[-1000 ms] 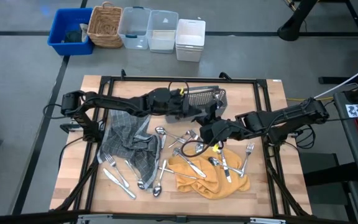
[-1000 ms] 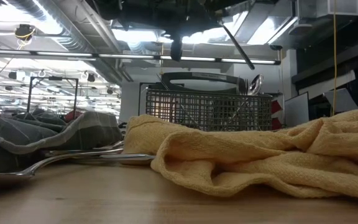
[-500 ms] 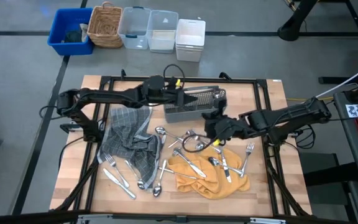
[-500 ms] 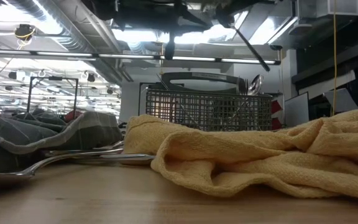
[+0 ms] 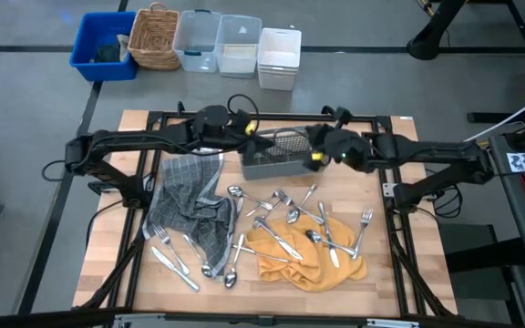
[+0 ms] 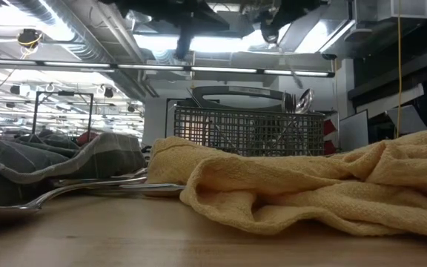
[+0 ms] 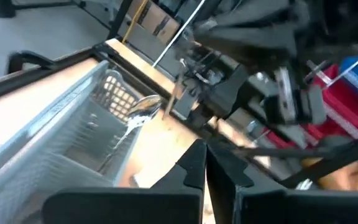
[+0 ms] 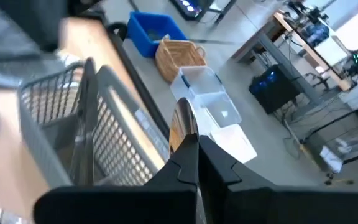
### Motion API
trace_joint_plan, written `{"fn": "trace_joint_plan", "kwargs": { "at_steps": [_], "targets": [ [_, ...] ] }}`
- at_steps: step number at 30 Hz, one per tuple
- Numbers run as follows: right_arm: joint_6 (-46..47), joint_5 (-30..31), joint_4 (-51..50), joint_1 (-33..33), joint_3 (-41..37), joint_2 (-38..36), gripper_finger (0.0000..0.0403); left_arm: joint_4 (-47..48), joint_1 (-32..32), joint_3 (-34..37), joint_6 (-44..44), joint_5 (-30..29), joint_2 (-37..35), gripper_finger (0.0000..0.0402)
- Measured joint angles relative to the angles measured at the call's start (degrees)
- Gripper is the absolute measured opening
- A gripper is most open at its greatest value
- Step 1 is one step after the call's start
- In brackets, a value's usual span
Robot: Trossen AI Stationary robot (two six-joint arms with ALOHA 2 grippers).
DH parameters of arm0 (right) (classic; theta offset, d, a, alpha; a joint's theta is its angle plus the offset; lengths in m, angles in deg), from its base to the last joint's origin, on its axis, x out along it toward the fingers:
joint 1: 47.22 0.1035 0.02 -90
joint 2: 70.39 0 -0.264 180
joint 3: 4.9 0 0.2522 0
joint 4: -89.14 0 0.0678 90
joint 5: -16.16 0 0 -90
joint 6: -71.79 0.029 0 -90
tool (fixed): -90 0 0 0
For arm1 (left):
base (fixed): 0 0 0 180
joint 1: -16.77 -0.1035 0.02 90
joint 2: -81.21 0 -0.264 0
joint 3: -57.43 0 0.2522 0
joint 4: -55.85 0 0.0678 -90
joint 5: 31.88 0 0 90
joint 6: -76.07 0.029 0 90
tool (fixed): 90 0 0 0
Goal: Sort silverware
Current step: Put the silver spoon into the gray utensil holder
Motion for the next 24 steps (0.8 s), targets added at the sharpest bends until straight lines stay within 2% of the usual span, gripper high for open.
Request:
{"fn": "trace_joint_plan", "kwargs": {
  "at_steps": [8, 13, 18, 24],
  "targets": [
    [-1.7, -4.3, 20.0, -5.9, -9.0, 0.1, 0.0003, 6.9, 0.5, 0.0, 5.1, -1.6, -3.5, 0.0001],
    [-1.9, -4.4, 29.8, -8.4, -16.3, 0.1, 0.0004, 11.8, 1.0, 0.0, 7.1, -1.8, -4.7, 0.0001],
    [-0.2, -5.8, 37.9, -9.7, -24.2, 0.1, 0.0004, 17.0, 2.8, 0.0, 7.5, -1.8, -5.0, 0.0001],
    [3.0, -7.3, 41.3, -9.7, -29.6, 0.1, 0.0005, 23.8, 6.6, 0.0, 5.7, -1.9, -5.1, 0.0001]
  ]
}}
